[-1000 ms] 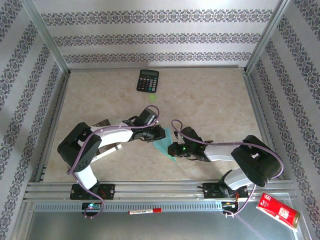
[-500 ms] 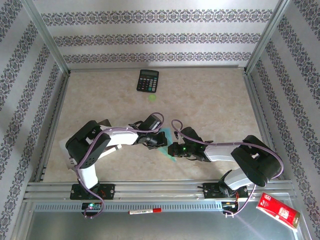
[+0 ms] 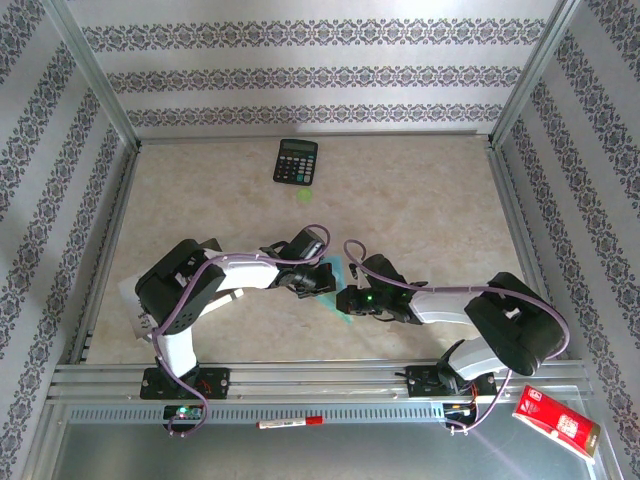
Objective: Fold a paper plane with a square sheet of paper (pick it up from the middle)
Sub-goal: Fourth fold the wing at the center of the table.
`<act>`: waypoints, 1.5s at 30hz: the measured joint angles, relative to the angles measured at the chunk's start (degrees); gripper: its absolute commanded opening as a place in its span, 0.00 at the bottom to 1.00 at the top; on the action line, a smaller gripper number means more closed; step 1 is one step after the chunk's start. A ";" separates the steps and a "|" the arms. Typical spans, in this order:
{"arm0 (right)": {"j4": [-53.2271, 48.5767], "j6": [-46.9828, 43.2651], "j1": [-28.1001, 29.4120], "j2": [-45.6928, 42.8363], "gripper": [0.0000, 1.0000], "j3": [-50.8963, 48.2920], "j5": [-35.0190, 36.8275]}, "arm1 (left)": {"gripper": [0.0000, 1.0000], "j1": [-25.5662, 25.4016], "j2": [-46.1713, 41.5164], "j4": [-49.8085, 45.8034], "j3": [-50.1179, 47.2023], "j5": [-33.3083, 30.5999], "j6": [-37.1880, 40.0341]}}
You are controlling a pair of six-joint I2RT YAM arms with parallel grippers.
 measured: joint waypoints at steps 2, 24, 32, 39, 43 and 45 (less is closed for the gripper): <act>-1.27 0.02 0.04 -0.92 0.08 -0.26 -0.11 | 0.04 0.00 0.04 0.07 0.00 0.07 0.13; -0.31 6.05 6.05 -10.82 0.02 -8.48 5.53 | 0.00 -0.04 0.74 0.00 0.50 1.05 2.29; -6.58 9.42 8.33 -19.08 0.01 -11.58 5.86 | 0.00 -0.04 0.87 0.02 0.52 1.16 2.93; -17.92 9.70 4.94 -27.91 0.02 -11.39 3.32 | 0.00 0.00 1.11 0.20 0.90 0.74 2.93; -19.78 8.81 2.01 -29.57 0.02 -9.05 2.62 | 0.00 0.00 1.16 0.20 0.98 0.74 2.93; -19.23 8.20 1.44 -27.58 0.02 -7.28 2.29 | 0.00 0.00 1.22 0.20 1.03 0.74 2.93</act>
